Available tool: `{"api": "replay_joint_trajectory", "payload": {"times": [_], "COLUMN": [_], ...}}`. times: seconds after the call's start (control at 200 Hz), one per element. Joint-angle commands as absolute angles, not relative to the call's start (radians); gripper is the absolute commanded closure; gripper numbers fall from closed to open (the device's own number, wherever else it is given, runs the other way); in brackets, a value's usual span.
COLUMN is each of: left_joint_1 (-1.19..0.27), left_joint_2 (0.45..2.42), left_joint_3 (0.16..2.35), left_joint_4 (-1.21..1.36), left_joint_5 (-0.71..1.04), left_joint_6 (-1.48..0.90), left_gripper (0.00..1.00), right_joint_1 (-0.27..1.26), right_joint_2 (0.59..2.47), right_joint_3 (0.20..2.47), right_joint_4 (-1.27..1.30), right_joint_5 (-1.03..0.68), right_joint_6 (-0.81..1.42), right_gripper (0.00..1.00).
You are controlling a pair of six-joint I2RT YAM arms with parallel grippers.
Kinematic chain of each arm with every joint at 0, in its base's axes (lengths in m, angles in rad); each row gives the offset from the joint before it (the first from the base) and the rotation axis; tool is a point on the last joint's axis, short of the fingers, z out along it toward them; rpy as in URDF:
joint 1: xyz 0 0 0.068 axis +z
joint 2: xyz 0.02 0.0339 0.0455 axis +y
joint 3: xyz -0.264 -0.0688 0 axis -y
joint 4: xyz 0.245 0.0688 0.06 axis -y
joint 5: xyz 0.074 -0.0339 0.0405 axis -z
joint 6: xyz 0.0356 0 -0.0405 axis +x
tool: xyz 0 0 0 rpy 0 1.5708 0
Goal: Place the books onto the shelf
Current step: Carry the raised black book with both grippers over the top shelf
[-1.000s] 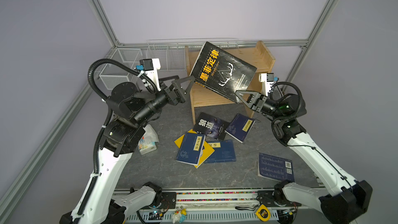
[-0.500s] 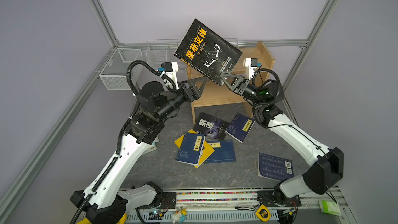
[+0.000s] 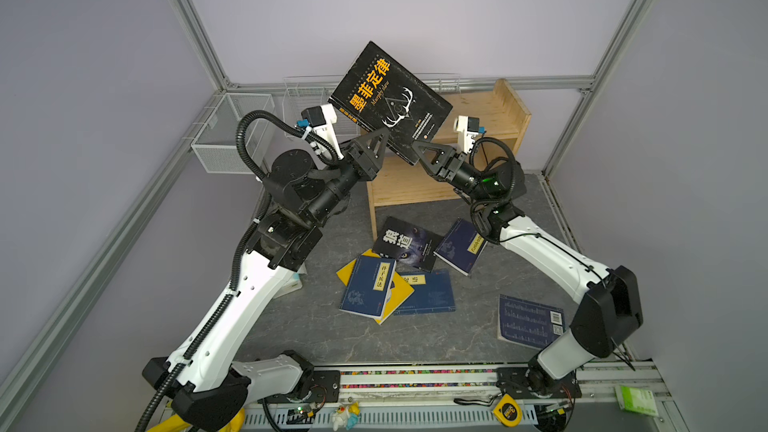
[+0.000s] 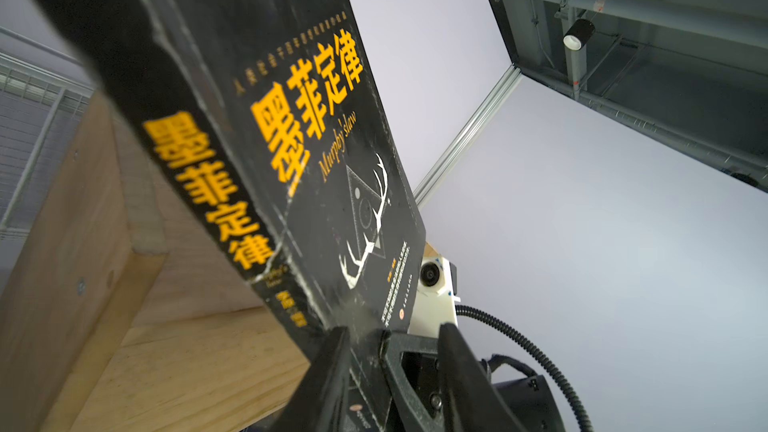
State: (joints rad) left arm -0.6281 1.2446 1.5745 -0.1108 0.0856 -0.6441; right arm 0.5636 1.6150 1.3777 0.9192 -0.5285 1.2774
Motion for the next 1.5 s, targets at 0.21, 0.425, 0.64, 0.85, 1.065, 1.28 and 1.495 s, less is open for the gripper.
{"api": "replay_joint_trajectory", "payload": {"times": [0.21, 0.425, 0.64, 0.85, 1.065, 1.28, 1.495], "left_joint_1": [-0.634, -0.634, -0.634, -0.634, -0.634, -0.634, -0.634], "left_joint_2": [1.291, 1.296, 1.339, 1.405, 1.411, 1.384, 1.414], "left_joint_3": [1.637, 1.642, 1.697, 1.803, 1.818, 1.795, 1.824], "left_joint_4": [-0.112, -0.136, -0.153, -0.199, -0.222, -0.242, -0.235], "left_joint_5": [0.031, -0.009, 0.006, 0.066, 0.090, 0.068, 0.092], "left_joint_6": [-0.626, -0.621, -0.632, -0.644, -0.657, -0.656, -0.658], "left_gripper": [0.64, 0.47, 0.38, 0.38, 0.36, 0.34, 0.31], "right_joint_1": [0.574, 0.573, 0.577, 0.593, 0.592, 0.586, 0.596], "right_joint_2": [1.664, 1.648, 1.611, 1.583, 1.524, 1.457, 1.431], "right_joint_3": [1.416, 1.417, 1.392, 1.382, 1.341, 1.316, 1.313], "right_joint_4": [1.210, 1.190, 1.184, 1.186, 1.135, 1.048, 0.989], "right_joint_5": [-0.488, -0.500, -0.518, -0.542, -0.525, -0.500, -0.524], "right_joint_6": [1.415, 1.398, 1.392, 1.394, 1.327, 1.226, 1.188], "right_gripper": [0.90, 0.90, 0.90, 0.90, 0.90, 0.91, 0.91]}}
